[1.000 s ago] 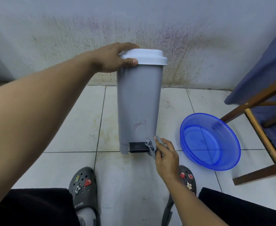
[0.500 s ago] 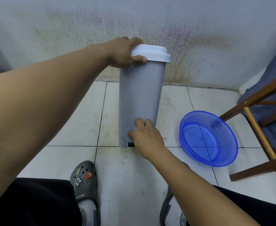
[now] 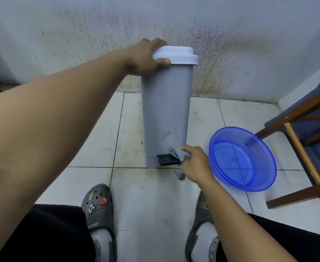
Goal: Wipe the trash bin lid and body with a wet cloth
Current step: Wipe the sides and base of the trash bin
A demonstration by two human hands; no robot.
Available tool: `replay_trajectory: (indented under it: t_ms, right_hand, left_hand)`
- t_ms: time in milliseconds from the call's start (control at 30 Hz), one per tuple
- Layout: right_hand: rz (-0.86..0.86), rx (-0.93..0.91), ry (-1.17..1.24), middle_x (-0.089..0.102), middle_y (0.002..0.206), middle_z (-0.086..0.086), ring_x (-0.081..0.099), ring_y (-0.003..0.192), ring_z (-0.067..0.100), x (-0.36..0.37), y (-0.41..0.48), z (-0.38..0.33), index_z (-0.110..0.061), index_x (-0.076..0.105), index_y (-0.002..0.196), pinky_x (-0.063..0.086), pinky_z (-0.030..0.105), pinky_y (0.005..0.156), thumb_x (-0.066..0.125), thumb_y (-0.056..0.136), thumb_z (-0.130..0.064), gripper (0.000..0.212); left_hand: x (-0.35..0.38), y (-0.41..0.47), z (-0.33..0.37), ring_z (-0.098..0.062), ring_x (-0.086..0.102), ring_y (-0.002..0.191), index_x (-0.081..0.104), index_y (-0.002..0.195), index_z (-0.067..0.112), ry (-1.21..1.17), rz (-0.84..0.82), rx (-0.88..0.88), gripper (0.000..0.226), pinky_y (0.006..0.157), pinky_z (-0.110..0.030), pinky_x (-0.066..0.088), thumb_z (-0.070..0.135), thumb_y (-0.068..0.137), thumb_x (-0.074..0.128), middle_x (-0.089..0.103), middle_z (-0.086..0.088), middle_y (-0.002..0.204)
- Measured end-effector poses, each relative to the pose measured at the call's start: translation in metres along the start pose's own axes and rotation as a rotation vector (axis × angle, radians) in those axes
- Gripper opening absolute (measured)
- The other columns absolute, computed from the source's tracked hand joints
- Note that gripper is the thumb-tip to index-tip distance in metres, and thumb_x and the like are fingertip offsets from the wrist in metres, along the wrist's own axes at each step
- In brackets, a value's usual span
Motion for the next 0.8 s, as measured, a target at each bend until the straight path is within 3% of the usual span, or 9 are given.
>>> replay_trajectory:
  t_ms: [100, 200, 233, 300, 400, 500, 633, 733, 800]
  right_hand:
    - [-0.066, 0.257, 0.649, 0.070, 0.091, 0.013, 0.064, 0.079, 0.031, 0.013, -0.005, 0.024, -0.024, 0.073, 0.093, 0.059, 0.041, 0.068, 0.045, 0.090, 0.005, 0.041]
    - [-0.125, 0.384, 0.894, 0.062, 0.084, 0.018, 0.050, 0.063, 0.029, 0.025, -0.013, 0.037, -0.013, 0.067, 0.094, 0.048, 0.034, 0.056, 0.041, 0.088, 0.012, 0.037]
    - [-0.160, 0.416, 0.893, 0.061, 0.077, 0.016, 0.046, 0.054, 0.023, 0.026, -0.016, 0.040, -0.013, 0.066, 0.099, 0.036, 0.026, 0.050, 0.042, 0.087, 0.012, 0.036]
    - [-0.226, 0.448, 0.873, 0.054, 0.065, 0.011, 0.035, 0.049, 0.016, 0.025, -0.018, 0.045, -0.014, 0.068, 0.102, 0.019, 0.023, 0.052, 0.048, 0.084, 0.007, 0.034]
    - [-0.167, 0.406, 0.842, 0.061, 0.082, 0.014, 0.044, 0.063, 0.023, 0.020, -0.012, 0.046, -0.016, 0.072, 0.100, 0.025, 0.025, 0.057, 0.048, 0.078, 0.004, 0.039]
    - [-0.021, 0.357, 0.751, 0.063, 0.082, 0.015, 0.036, 0.049, 0.017, 0.019, -0.006, 0.044, -0.019, 0.072, 0.091, 0.028, 0.026, 0.048, 0.040, 0.086, 0.008, 0.042]
    - [-0.006, 0.249, 0.612, 0.065, 0.085, 0.013, 0.053, 0.065, 0.026, 0.024, -0.010, 0.036, -0.032, 0.073, 0.092, 0.047, 0.038, 0.057, 0.047, 0.087, 0.000, 0.041]
    - [0.148, 0.138, 0.508, 0.060, 0.111, -0.001, 0.061, 0.089, 0.013, 0.025, -0.029, 0.019, -0.040, 0.069, 0.108, 0.055, 0.028, 0.074, 0.054, 0.092, -0.008, 0.038]
    - [0.360, 0.012, 0.360, 0.045, 0.124, -0.005, 0.054, 0.097, 0.002, 0.027, -0.049, 0.003, -0.032, 0.064, 0.128, 0.041, 0.007, 0.084, 0.056, 0.098, -0.019, 0.034]
  left_hand:
    - [0.001, -0.001, 0.000, -0.040, 0.044, 0.139, 0.032, 0.160, 0.033, -0.005, 0.013, -0.006, 0.071, 0.116, -0.053, 0.035, 0.062, 0.099, 0.055, 0.038, -0.014, 0.156]
    - [0.001, -0.003, 0.002, -0.040, 0.044, 0.139, 0.032, 0.160, 0.032, 0.006, 0.019, -0.008, 0.071, 0.116, -0.053, 0.036, 0.062, 0.100, 0.055, 0.038, -0.015, 0.155]
    - [0.000, -0.004, 0.003, -0.040, 0.044, 0.139, 0.032, 0.160, 0.032, 0.010, 0.018, -0.008, 0.071, 0.116, -0.053, 0.035, 0.062, 0.100, 0.055, 0.038, -0.015, 0.156]
    - [0.001, -0.004, 0.003, -0.041, 0.043, 0.140, 0.032, 0.160, 0.032, 0.018, 0.014, -0.005, 0.071, 0.116, -0.053, 0.035, 0.062, 0.100, 0.055, 0.037, -0.015, 0.156]
    - [0.001, -0.006, 0.005, -0.041, 0.043, 0.140, 0.031, 0.161, 0.032, 0.012, 0.011, -0.004, 0.072, 0.117, -0.054, 0.035, 0.062, 0.100, 0.055, 0.037, -0.015, 0.157]
    - [0.002, -0.007, 0.004, -0.041, 0.042, 0.141, 0.031, 0.161, 0.031, 0.016, 0.012, -0.005, 0.073, 0.118, -0.054, 0.034, 0.062, 0.100, 0.055, 0.036, -0.015, 0.158]
    - [0.003, -0.007, 0.005, -0.042, 0.043, 0.140, 0.030, 0.160, 0.030, 0.014, 0.018, -0.006, 0.071, 0.116, -0.052, 0.033, 0.061, 0.101, 0.053, 0.035, -0.015, 0.156]
    - [0.004, -0.004, 0.006, -0.043, 0.043, 0.139, 0.031, 0.160, 0.030, 0.007, 0.019, -0.007, 0.070, 0.115, -0.052, 0.033, 0.061, 0.101, 0.053, 0.035, -0.016, 0.156]
    - [0.004, -0.003, 0.006, -0.042, 0.043, 0.139, 0.031, 0.160, 0.031, 0.010, 0.017, -0.010, 0.070, 0.115, -0.053, 0.034, 0.062, 0.101, 0.053, 0.035, -0.016, 0.156]
Point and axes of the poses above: each hand's wrist, its own y-axis towards the middle knuckle, its own x-axis out of the palm, z = x × y, the point moved 7 cm from there along y, towards the middle knuckle
